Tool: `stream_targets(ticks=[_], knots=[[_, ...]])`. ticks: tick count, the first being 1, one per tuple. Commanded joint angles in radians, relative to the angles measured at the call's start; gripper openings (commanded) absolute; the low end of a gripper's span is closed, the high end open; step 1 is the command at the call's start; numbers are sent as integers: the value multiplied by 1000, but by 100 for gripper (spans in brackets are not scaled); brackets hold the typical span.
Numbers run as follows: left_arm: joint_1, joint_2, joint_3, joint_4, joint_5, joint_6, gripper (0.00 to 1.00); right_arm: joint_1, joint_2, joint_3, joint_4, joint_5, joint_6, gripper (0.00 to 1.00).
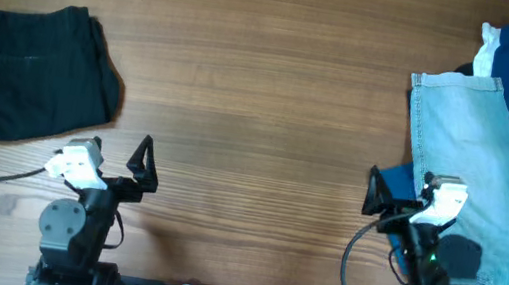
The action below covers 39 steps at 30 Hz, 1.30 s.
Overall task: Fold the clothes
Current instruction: 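Reach the right gripper to the light-blue denim shorts and grasp the waistband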
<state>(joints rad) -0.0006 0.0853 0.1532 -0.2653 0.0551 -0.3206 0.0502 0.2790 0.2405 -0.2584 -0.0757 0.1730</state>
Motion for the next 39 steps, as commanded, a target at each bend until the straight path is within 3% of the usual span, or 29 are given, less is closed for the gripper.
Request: stream_targets(ticks=[1,6,10,15,22,27,32,35,37,39], knots=[[5,172,167,-66,15,-5,100,-5,154,155,-74,86,13,100],[5,451,381,-212,15,-5,100,-6,437,398,-306,106,8,100],[5,602,495,-301,16,-6,100,-6,613,495,-323,98,-67,100],[5,627,499,-301,19,-6,100,-50,789,494,-341,377,161,100],[5,628,499,-301,19,-6,100,-116,1104,494,-131,375,167,96],[5,628,499,-300,19,-6,100,-116,1280,494,-40,375,196,85],[5,628,499,-300,19,-6,100,-116,1305,494,16,375,196,48],[5,628,499,-300,19,-6,100,-116,1294,494,19,375,196,19],[5,628,499,-300,19,-6,100,-116,1278,495,20,375,195,18],[5,628,499,-300,19,-6,100,-116,1246,495,19,374,193,4]])
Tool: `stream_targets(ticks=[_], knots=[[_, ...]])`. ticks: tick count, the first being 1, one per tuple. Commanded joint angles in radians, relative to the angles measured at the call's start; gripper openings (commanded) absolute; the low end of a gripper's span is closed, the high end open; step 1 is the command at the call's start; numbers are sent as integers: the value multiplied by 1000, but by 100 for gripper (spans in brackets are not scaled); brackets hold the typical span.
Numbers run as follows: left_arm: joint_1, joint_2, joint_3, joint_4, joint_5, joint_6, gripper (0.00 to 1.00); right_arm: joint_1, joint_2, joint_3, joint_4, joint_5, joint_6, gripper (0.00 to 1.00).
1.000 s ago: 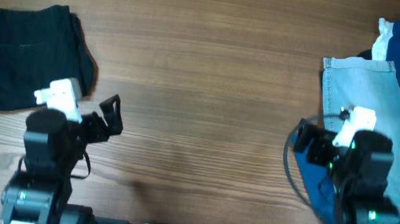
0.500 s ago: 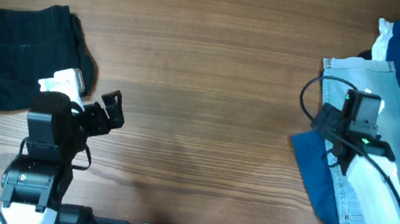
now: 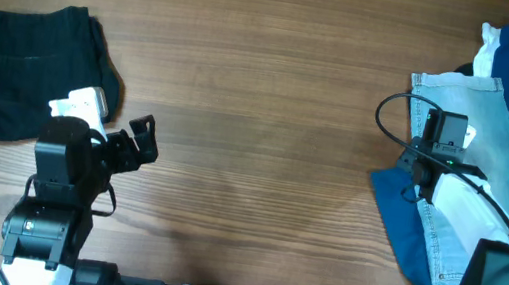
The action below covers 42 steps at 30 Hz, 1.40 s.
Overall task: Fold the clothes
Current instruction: 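Reach the right gripper to the light-blue denim shorts and grasp the waistband, then drag the shorts leftward onto the open table with the right gripper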
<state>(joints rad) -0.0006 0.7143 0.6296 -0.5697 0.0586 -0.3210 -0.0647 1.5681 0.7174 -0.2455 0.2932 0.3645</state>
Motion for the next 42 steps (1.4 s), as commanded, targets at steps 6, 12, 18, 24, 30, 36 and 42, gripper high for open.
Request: stream_targets(ticks=[6,12,18,24,30,36,42], knots=[[5,-2,23,4,16,-5,100,-1,-91,17,-43,-34,2,45],[5,-2,23,4,16,-5,100,-1,-91,11,-60,-47,1,53],[5,-2,23,4,16,-5,100,-1,-42,9,-60,-58,2,53],[5,-2,23,4,16,-5,100,-1,-10,9,-52,-58,6,4],[5,-2,23,11,16,-5,100,-1,-154,85,-123,-133,-106,4],[5,-2,23,12,16,-5,100,28,-417,188,-240,-602,-264,4],[5,-2,23,12,16,-5,100,250,-441,187,-267,-682,-199,4]])
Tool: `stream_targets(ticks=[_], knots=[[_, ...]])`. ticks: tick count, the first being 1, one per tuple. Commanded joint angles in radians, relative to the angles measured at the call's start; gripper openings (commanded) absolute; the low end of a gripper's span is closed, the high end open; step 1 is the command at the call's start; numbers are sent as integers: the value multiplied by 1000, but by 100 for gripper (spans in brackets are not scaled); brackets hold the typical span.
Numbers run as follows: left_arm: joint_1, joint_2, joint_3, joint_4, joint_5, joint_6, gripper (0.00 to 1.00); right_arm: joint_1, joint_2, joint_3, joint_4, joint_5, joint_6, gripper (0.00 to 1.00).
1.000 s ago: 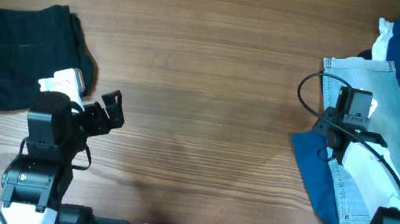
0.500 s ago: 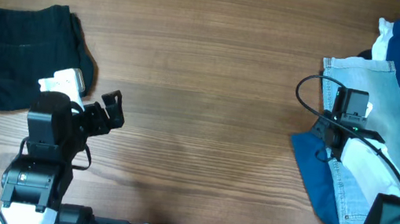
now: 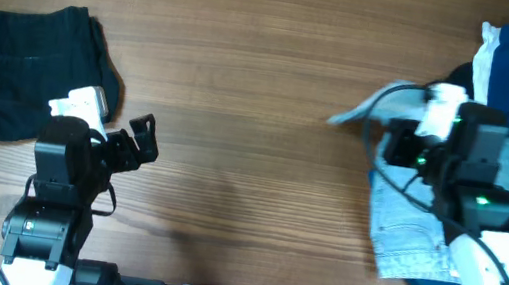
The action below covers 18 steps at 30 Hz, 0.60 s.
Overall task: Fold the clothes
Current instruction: 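Drag the shorts leftward onto the open table with the right gripper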
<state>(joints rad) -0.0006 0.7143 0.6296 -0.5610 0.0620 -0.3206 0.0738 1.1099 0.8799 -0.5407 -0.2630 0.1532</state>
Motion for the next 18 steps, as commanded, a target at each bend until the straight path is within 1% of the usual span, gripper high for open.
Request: stream_targets(ticks=[1,3,4,6,8,9,10,11,12,15,18], knots=[[5,-2,23,4,12,-6,100,155,40,24,65,-115,35,4],[5,-2,23,9,12,-6,100,222,94,24,196,-89,99,4],[5,-2,23,11,12,-6,100,249,127,24,306,-85,125,4],[5,-2,23,11,12,-6,100,282,203,24,599,-80,199,4],[5,-2,23,11,12,-6,100,293,267,24,814,-17,285,4],[5,-2,23,11,13,-6,100,293,323,24,917,83,394,11],[5,-2,23,10,13,-6,100,291,367,24,940,126,466,49],[5,-2,23,10,13,-6,100,291,403,24,927,104,474,83],[5,-2,23,10,13,-6,100,291,434,24,855,74,464,100],[5,-2,23,10,14,-6,100,283,436,24,647,118,398,100],[5,-1,23,22,85,-6,100,233,362,24,520,169,282,100]])
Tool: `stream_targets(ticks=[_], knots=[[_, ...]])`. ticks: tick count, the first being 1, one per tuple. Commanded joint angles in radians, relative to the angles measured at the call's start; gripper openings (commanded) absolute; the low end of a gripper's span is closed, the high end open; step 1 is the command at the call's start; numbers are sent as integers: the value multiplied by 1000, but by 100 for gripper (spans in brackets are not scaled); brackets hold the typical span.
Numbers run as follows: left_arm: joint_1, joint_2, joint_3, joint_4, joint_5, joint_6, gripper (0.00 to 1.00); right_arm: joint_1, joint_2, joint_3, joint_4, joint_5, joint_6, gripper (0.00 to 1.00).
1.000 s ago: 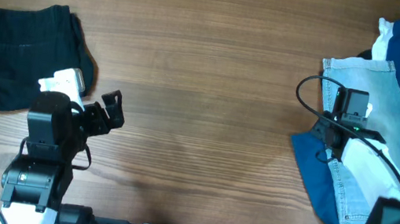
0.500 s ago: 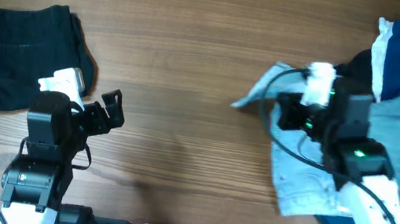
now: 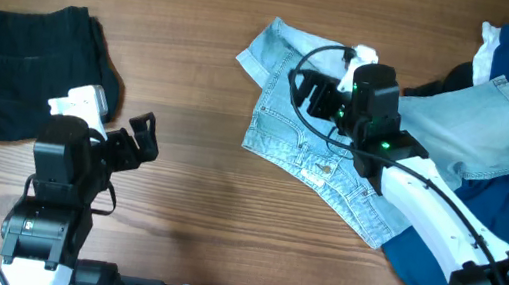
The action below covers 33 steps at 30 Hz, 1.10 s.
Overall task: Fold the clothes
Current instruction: 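Drag the shorts leftward onto the open table with the right gripper, then grasp the shorts' waistband with the left gripper and pull it left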
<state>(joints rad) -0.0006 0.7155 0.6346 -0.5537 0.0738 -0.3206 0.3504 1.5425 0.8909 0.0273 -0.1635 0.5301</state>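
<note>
Light blue denim shorts [image 3: 333, 159] lie stretched across the table's middle right, waistband corner near the centre and one leg trailing back to the right pile. My right gripper [image 3: 306, 90] is low over their upper left part and shut on the denim. A folded black garment [image 3: 32, 74] rests at the far left. Beside its right edge, my left gripper [image 3: 142, 136] stands open and holds nothing.
A heap of dark blue clothes with a white piece [image 3: 490, 51] fills the right edge and runs under the right arm to the front right. Bare wood [image 3: 210, 35] lies between the black garment and the shorts.
My right gripper has moved from the right side to the table's centre, and the denim shorts have come with it and now lie stretched out on the wood. The left arm is unchanged.
Both arms stood low at the front edge, with the denim on the right pile. Then the left gripper was beside the black garment and the right one at the denim's edge. Then the right held the denim lifted; now the shorts are at the centre.
</note>
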Motion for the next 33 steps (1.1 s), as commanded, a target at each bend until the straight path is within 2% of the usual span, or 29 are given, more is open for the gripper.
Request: stream_targets(ticks=[1,4,7,12,16,19,23,26,27,28,29,31,33], knots=[[5,-1,18,26,114,-6,100,-68,-113,13,-82,78,-117,100],[4,36,18,60,233,-11,100,-169,-259,13,-243,124,-125,100],[-17,122,18,89,289,-91,100,-259,-359,13,-434,153,-105,100],[-183,405,18,202,323,-141,100,-351,-414,13,-701,156,-109,100],[-298,612,18,341,323,-150,100,-351,-413,13,-751,167,-108,100],[-378,774,18,497,322,-208,100,-351,-413,13,-755,167,-108,100],[-435,953,18,692,322,-213,100,-351,-413,13,-774,167,-108,100],[-462,1043,18,771,323,-275,100,-351,-413,13,-787,167,-108,100],[-470,1063,18,790,323,-298,97,-351,-413,13,-789,167,-108,100],[-475,1067,18,797,327,-298,79,-351,-413,13,-789,167,-108,100],[-480,1067,18,798,327,-298,57,-351,-413,13,-788,167,-107,100],[-479,1066,18,804,330,-298,7,-351,-413,13,-788,167,-107,100],[-476,1058,18,796,330,-298,4,-351,-413,13,-788,167,-108,100]])
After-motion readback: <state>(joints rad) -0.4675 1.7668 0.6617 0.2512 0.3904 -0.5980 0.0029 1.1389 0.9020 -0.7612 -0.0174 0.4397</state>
